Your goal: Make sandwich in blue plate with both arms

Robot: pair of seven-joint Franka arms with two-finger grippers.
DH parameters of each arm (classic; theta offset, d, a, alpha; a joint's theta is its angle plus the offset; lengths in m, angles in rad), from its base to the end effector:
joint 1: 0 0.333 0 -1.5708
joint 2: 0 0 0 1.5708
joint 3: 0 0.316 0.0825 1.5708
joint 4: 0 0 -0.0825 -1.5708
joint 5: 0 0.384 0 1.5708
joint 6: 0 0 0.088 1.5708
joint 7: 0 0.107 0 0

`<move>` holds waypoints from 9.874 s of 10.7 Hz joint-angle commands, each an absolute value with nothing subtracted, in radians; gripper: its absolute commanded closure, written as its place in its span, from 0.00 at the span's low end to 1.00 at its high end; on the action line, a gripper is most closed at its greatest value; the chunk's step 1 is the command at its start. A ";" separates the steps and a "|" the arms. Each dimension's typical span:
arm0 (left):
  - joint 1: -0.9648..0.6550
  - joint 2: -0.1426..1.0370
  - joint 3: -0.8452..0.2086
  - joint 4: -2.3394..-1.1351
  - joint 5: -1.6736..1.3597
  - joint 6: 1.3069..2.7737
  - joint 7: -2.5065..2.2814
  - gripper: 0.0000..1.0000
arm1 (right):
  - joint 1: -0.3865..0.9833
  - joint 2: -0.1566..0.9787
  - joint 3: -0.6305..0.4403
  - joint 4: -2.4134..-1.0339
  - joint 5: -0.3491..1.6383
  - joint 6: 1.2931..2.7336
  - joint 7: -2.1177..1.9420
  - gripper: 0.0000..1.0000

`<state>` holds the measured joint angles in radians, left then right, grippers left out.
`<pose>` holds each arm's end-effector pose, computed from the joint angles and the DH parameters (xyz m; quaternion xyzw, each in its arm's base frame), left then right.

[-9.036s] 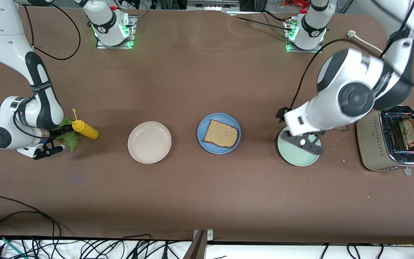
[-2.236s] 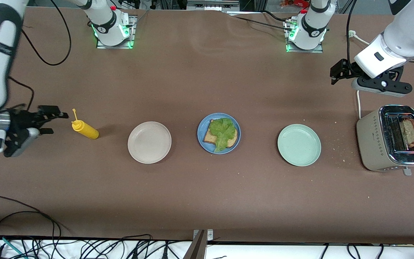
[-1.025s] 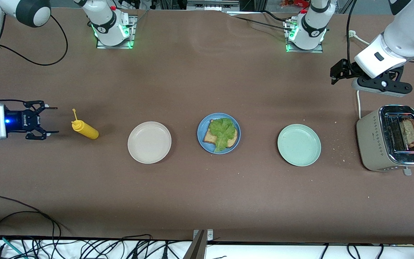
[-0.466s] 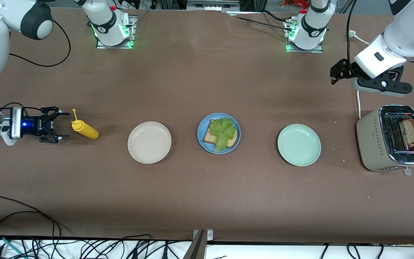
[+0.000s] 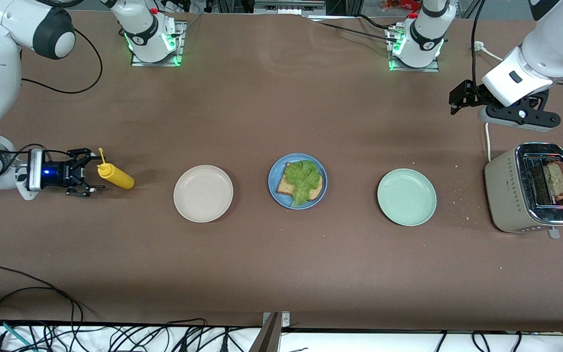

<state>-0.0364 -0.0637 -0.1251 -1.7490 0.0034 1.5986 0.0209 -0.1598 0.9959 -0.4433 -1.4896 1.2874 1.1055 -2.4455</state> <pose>0.5245 -0.0869 0.5772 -0.9949 0.0908 0.0431 0.0087 0.5802 -0.1886 0.1275 -0.5592 -0.5075 -0.3928 0.5249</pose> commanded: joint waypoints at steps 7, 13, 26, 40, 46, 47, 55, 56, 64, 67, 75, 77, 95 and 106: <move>-0.035 -0.064 -0.123 -1.735 -0.015 1.571 0.026 0.00 | -0.164 1.025 -0.367 -1.468 1.332 1.164 -2.393 1.00; -0.035 -0.064 -0.123 -1.735 -0.015 1.571 0.026 0.00 | -0.034 0.898 -0.428 -1.255 1.321 1.231 -1.892 1.00; -0.035 -0.064 -0.123 -1.735 -0.015 1.566 0.026 0.00 | 1.021 0.768 -0.644 -1.247 0.492 2.151 -0.521 1.00; -0.029 -0.064 -0.121 -1.735 -0.014 1.566 0.028 0.00 | 1.394 0.953 -0.643 -1.344 -0.190 2.065 -0.410 1.00; 0.144 0.018 -0.120 -1.686 0.002 1.568 0.046 0.00 | 1.397 0.921 -0.678 -1.339 -0.201 2.022 -0.452 1.00; 0.199 0.056 -0.120 -1.654 0.005 1.568 0.067 0.00 | 1.397 0.878 -0.686 -1.338 -0.193 1.978 -0.494 1.00; 0.423 0.331 -0.120 -1.562 0.238 1.826 0.277 0.00 | 1.125 0.499 -0.799 -1.347 0.121 1.767 -0.906 1.00; 0.449 0.360 -0.120 -1.562 0.229 1.863 0.325 0.00 | 1.050 0.470 -0.799 -1.351 0.191 1.738 -0.976 1.00; 0.479 0.426 -0.120 -1.578 0.221 1.867 0.256 0.92 | 0.398 0.546 -0.787 -1.470 1.056 1.404 -1.904 1.00; 0.477 0.422 -0.121 -1.572 0.222 1.867 0.256 1.00 | 0.275 0.701 -0.784 -1.470 1.265 1.222 -2.129 1.00; 0.466 0.287 -0.222 -1.450 0.223 1.498 0.267 1.00 | -0.015 0.935 -0.497 -1.457 1.381 1.098 -2.409 1.00; 0.468 0.265 -0.305 -1.444 0.163 1.386 0.268 1.00 | -0.034 0.991 -0.489 -1.457 1.403 1.095 -2.457 1.00; 0.049 0.859 -0.442 -1.459 -0.894 1.795 0.495 1.00 | -0.133 1.071 -0.457 -1.407 1.381 1.091 -2.396 0.00; 0.051 0.894 -0.426 -1.445 -0.668 1.871 0.634 0.00 | -0.013 0.701 -0.572 -1.328 1.100 1.078 -1.489 0.00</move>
<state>0.0435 0.9273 -0.4344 -1.4518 -0.7721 1.8721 0.6190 -0.0735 0.7888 -0.5636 -1.3027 1.1415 1.0711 -1.7158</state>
